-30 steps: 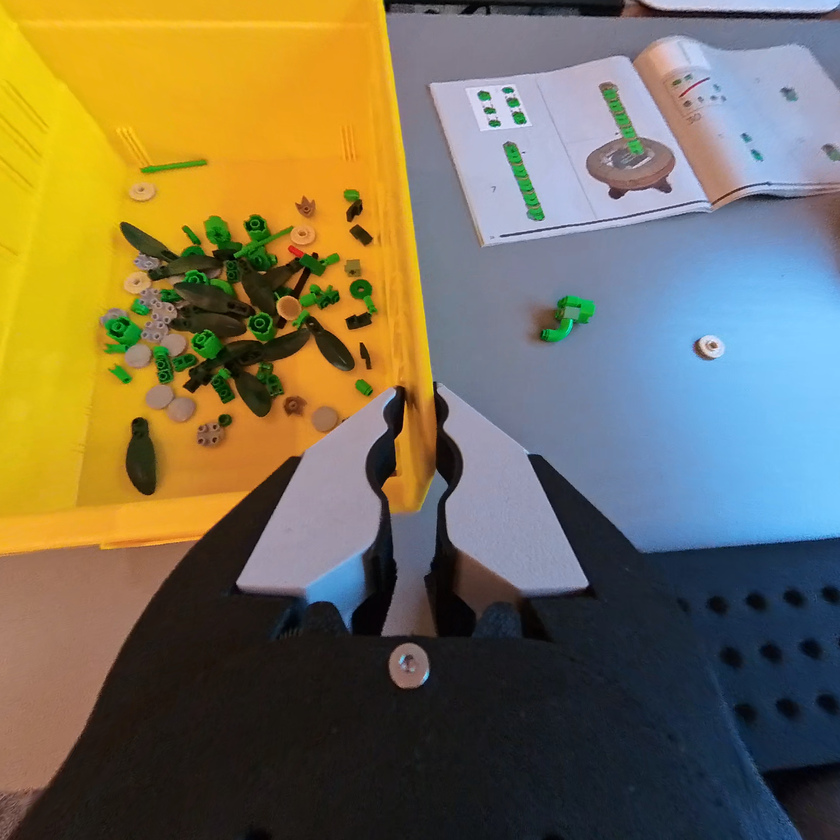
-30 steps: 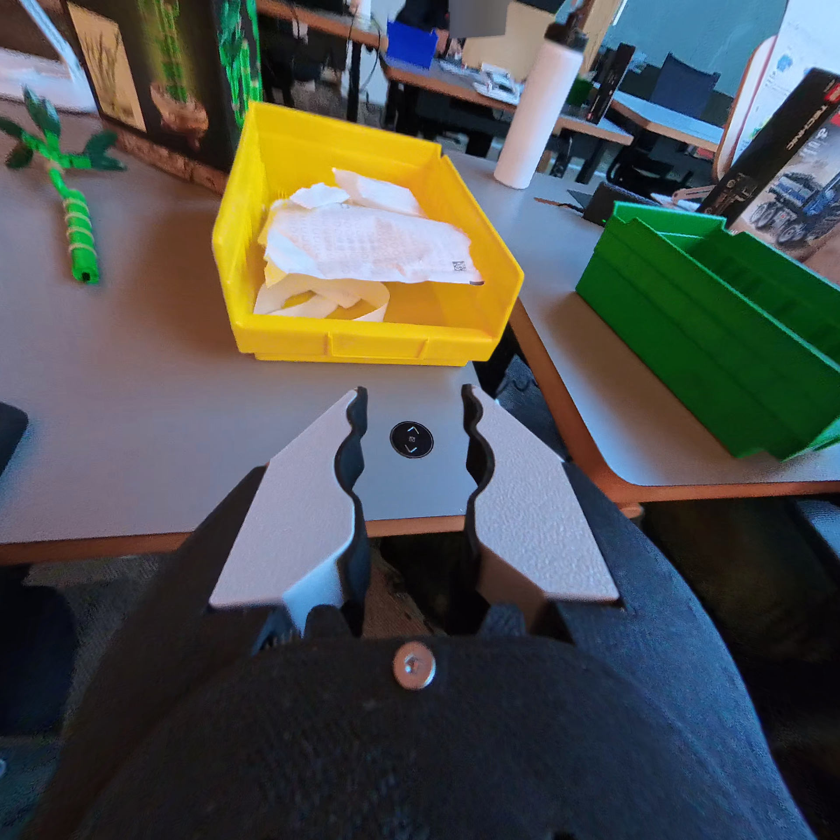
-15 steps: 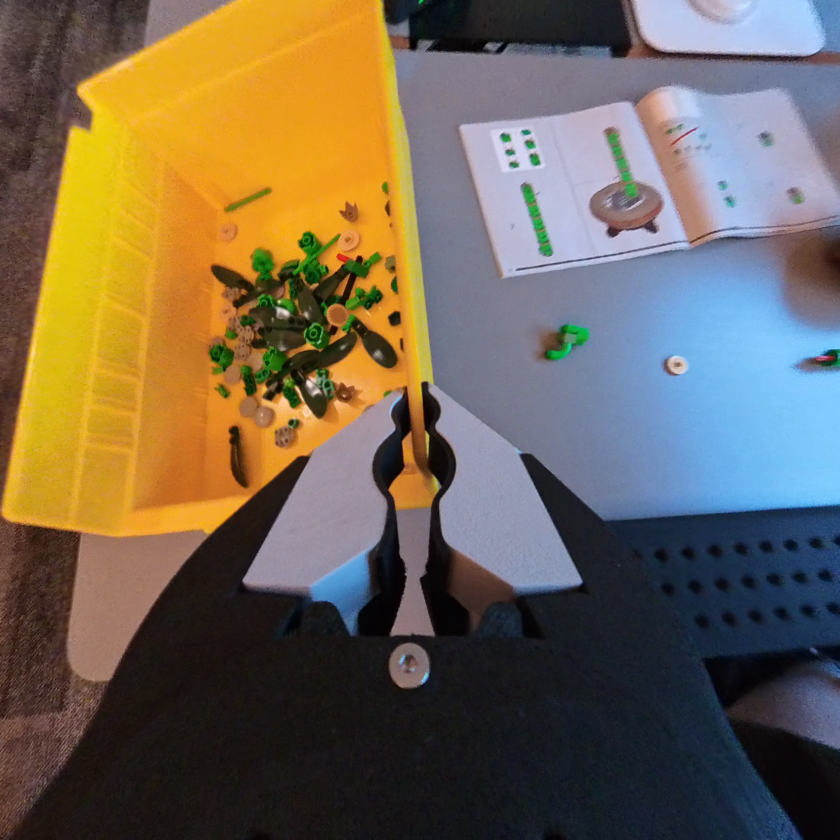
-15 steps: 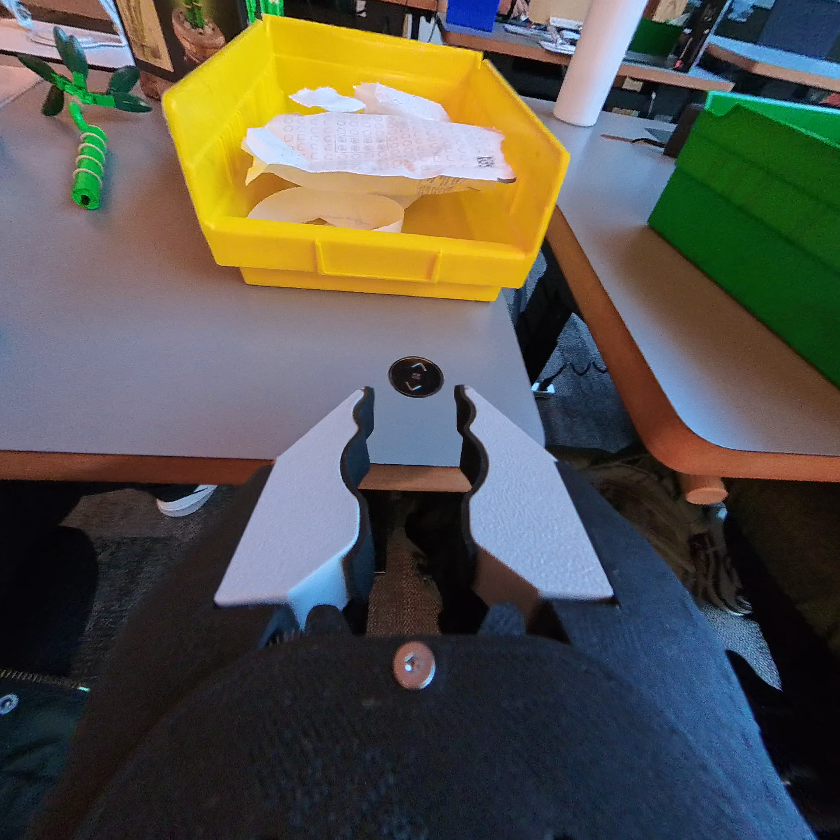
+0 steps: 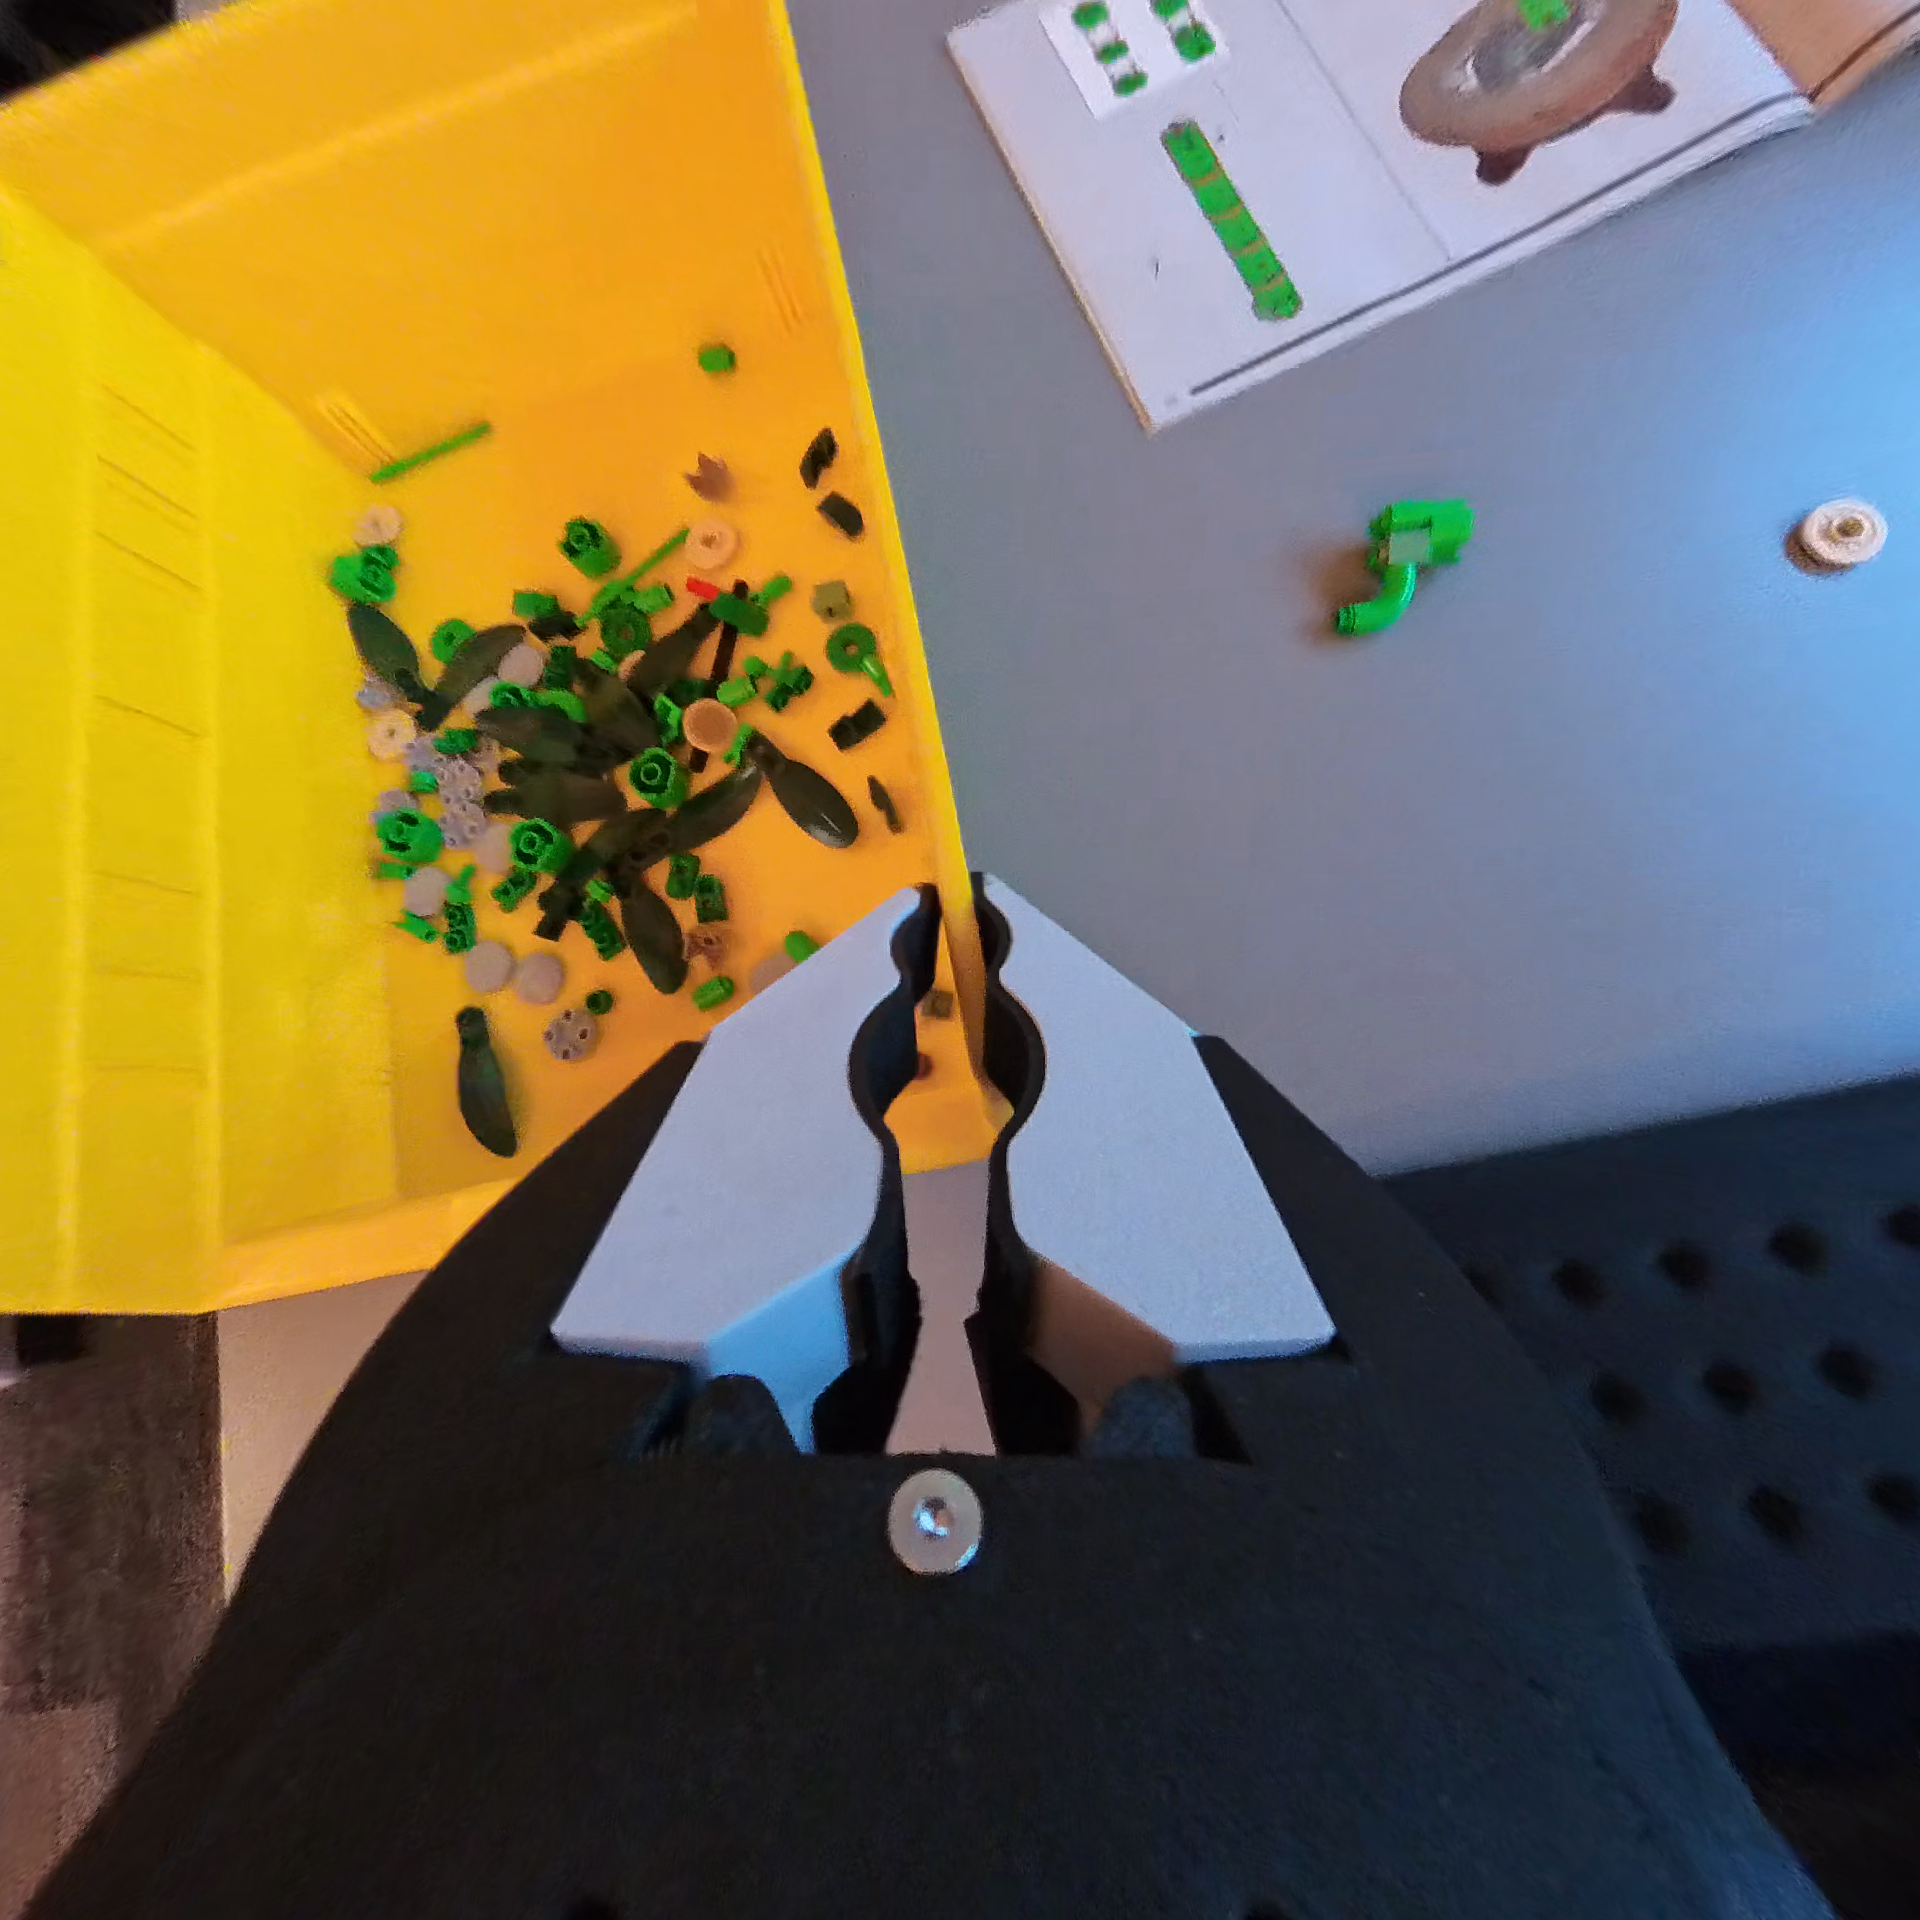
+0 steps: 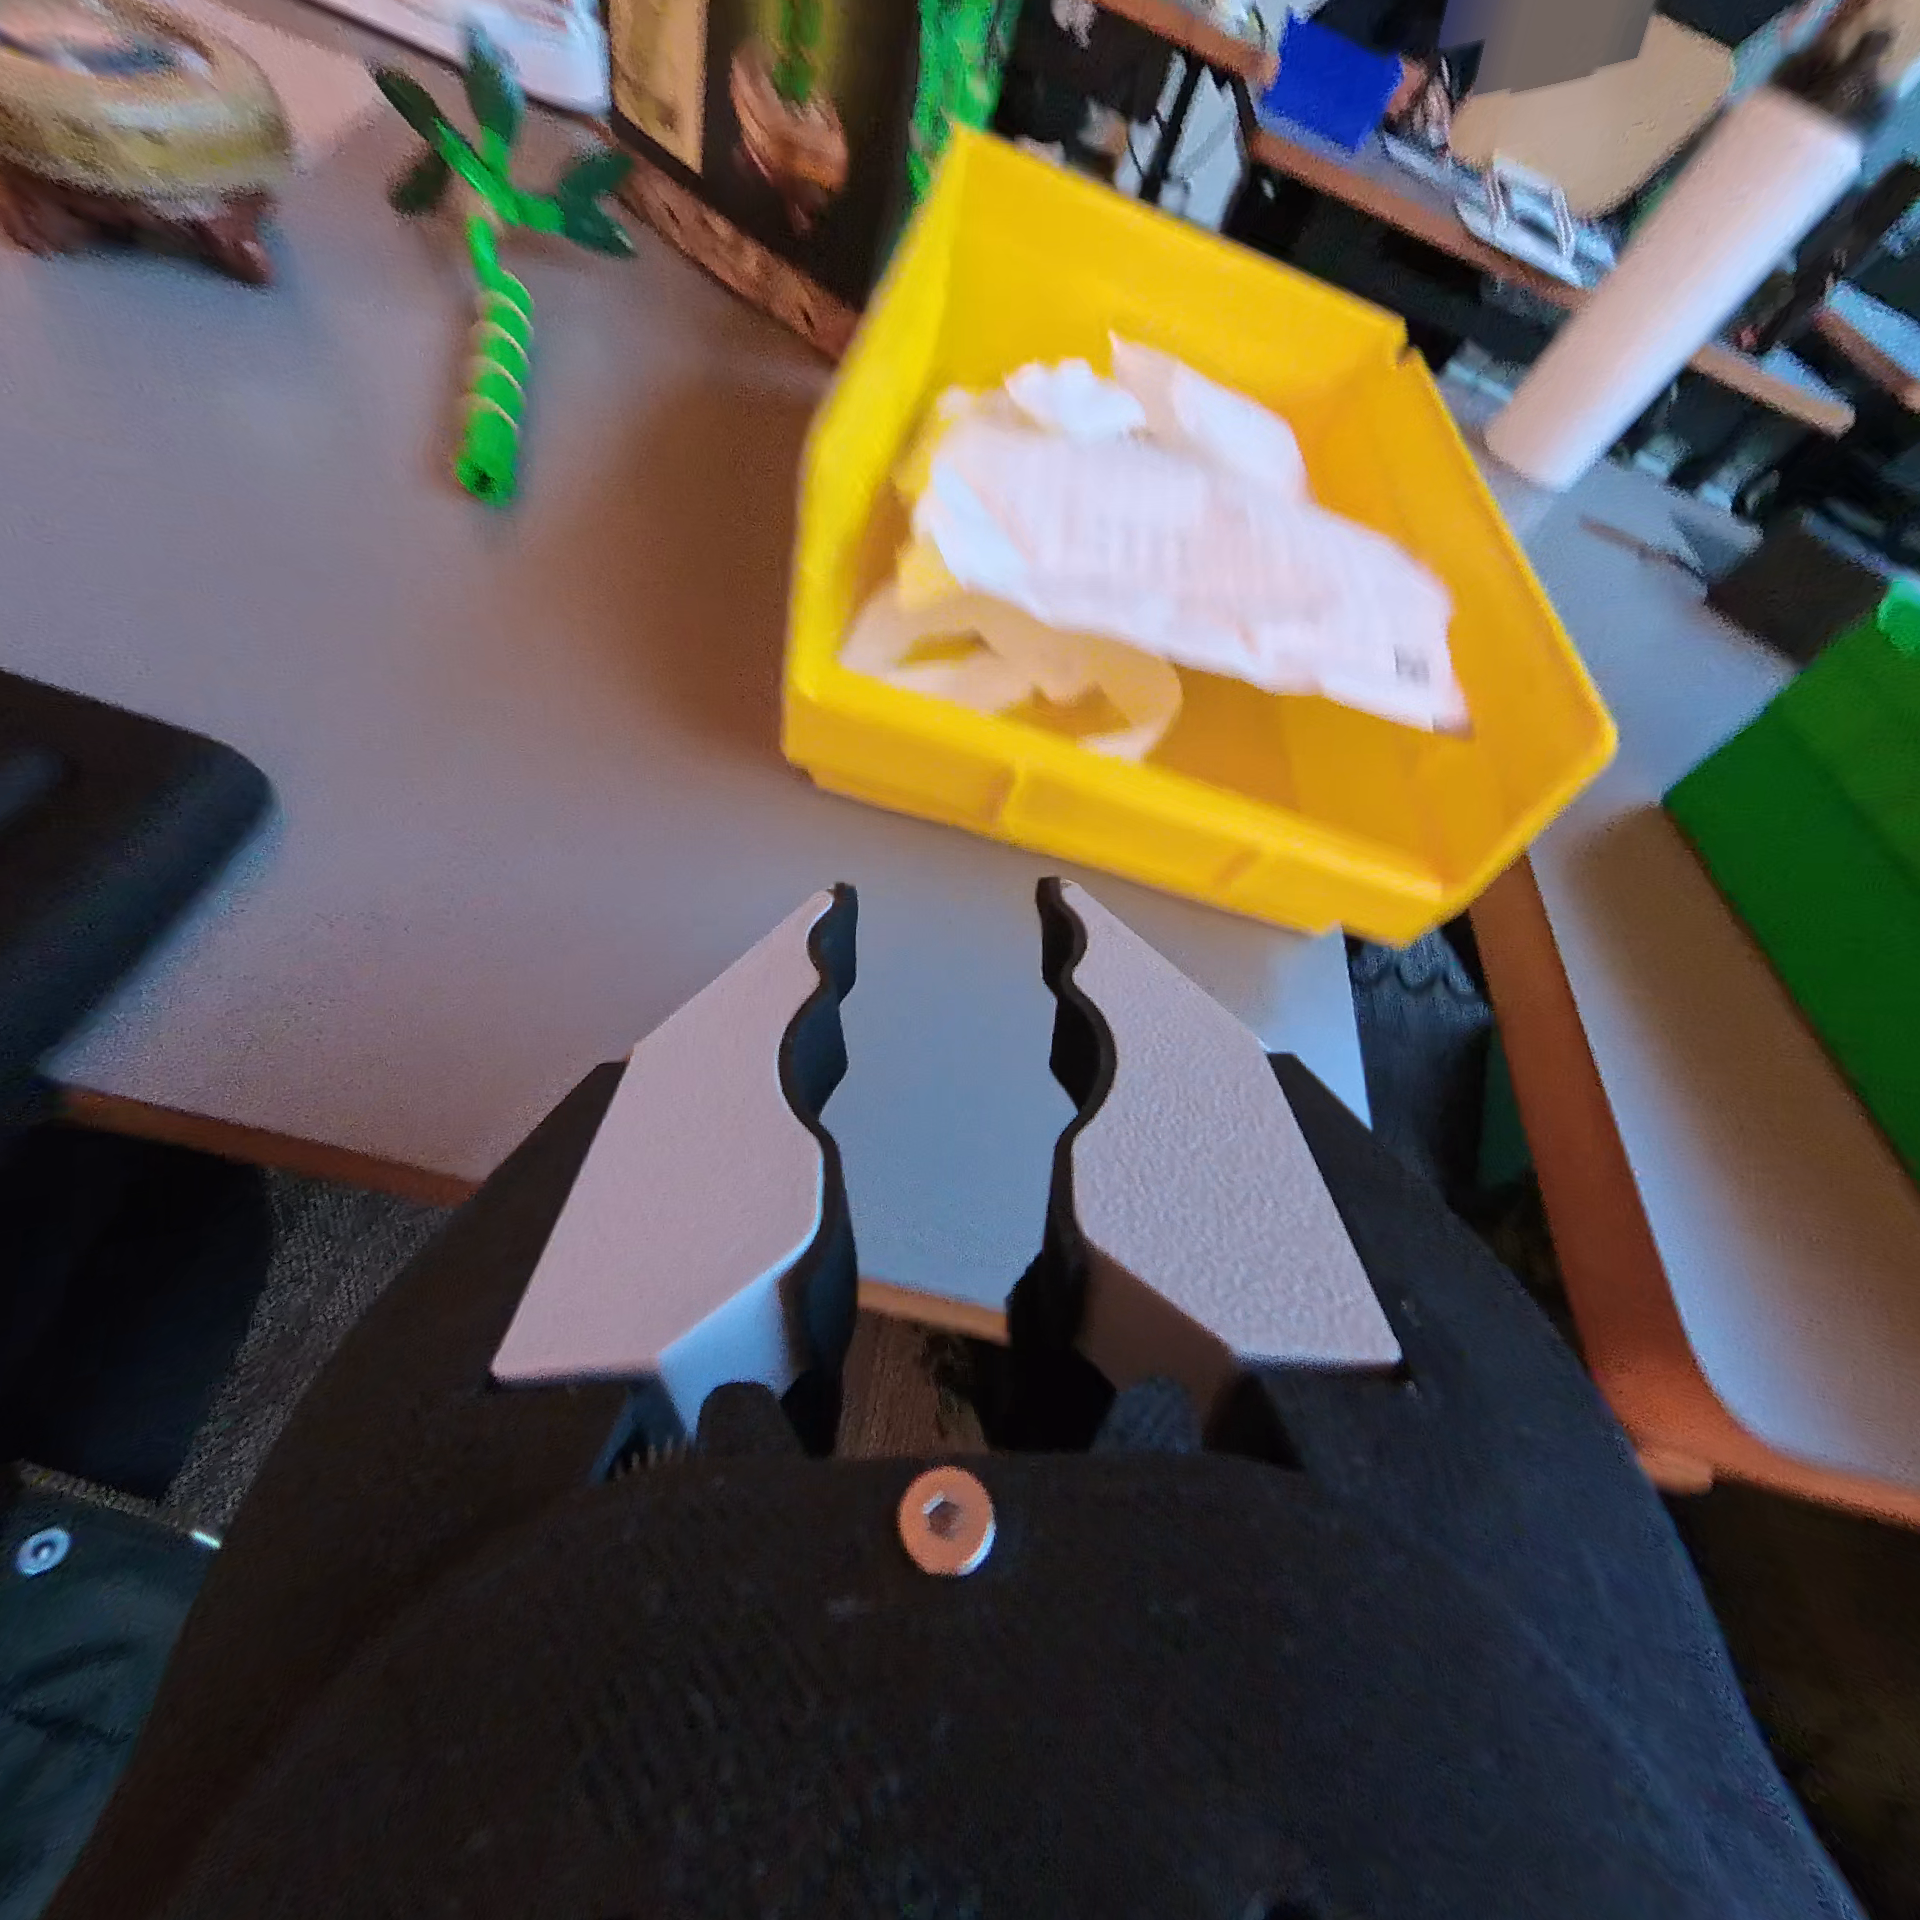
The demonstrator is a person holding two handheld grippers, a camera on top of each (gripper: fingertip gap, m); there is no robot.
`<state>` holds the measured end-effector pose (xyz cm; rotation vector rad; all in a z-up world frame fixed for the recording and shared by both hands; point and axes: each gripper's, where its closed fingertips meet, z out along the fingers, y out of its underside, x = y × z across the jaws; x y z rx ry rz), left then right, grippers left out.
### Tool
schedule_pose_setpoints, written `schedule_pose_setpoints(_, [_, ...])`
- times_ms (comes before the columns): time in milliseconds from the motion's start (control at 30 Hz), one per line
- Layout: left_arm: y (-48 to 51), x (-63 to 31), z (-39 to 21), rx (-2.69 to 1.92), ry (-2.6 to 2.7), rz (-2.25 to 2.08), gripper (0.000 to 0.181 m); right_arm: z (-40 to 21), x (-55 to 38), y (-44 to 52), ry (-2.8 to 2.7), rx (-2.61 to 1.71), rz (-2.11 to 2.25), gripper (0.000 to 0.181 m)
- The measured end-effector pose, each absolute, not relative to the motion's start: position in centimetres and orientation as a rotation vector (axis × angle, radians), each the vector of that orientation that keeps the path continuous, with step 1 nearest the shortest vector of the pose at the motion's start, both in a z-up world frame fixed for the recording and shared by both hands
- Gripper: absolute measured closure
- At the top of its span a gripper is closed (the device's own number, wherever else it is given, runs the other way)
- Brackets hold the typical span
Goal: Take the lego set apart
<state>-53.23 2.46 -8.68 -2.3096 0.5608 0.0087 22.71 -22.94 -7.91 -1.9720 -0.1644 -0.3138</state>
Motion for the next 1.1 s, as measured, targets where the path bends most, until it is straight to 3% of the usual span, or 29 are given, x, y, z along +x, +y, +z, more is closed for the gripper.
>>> schedule_pose_setpoints(33, [2.5,-53.1,-8.6,-2.285,0.559,0.013,0.176,-6.7,21.7,-22.3,-0.196,-1.952,-0.306,0.146])
schedule_pose_setpoints(100, [2.1,-53.1,-7.8,-2.231,0.518,-0.023,0.139,-4.5,19.4,-21.0,-0.263,-1.915,-0.289,0.146])
schedule_pose_setpoints(133, [1.5,-53.3,-7.1,-2.195,0.489,-0.059,0.13,-3.5,18.1,-20.4,-0.294,-1.898,-0.282,0.147])
schedule_pose_setpoints(200, [-0.4,-54.4,-4.9,-2.07,0.414,-0.123,0.127,-1.6,14.9,-18.9,-0.353,-1.849,-0.241,0.147])
schedule_pose_setpoints(367, [-7.6,-63.5,-1.3,-1.797,0.155,0.006,0.141,2.3,1.9,-14.5,-0.603,-1.658,-0.01,0.149])
schedule_pose_setpoints(533, [-14.6,-71.4,-5.4,-1.815,-0.028,-0.001,0.145,3.9,-14.4,-10.4,-0.899,-1.559,0.194,0.15])
schedule_pose_setpoints(667, [-19.1,-75.7,-9.1,-1.756,-0.206,-0.1,0.168,4.7,-28.5,-9.8,-1.015,-1.466,0.475,0.148])
schedule_pose_setpoints(733, [-21.0,-77.2,-10.5,-1.645,-0.364,-0.187,0.181,4.1,-35.7,-10.3,-1.039,-1.44,0.681,0.142])
schedule_pose_setpoints(833, [-23.2,-78.8,-12.9,-1.475,-0.575,-0.269,0.181,1.9,-46.1,-11.7,-1.154,-1.386,0.852,0.14])
schedule_pose_setpoints(1100, [-25.5,-80.4,-18.9,-1.611,-0.63,-0.137,0.181,-4.6,-66.9,-14.5,-1.445,-1.044,0.82,0.14])
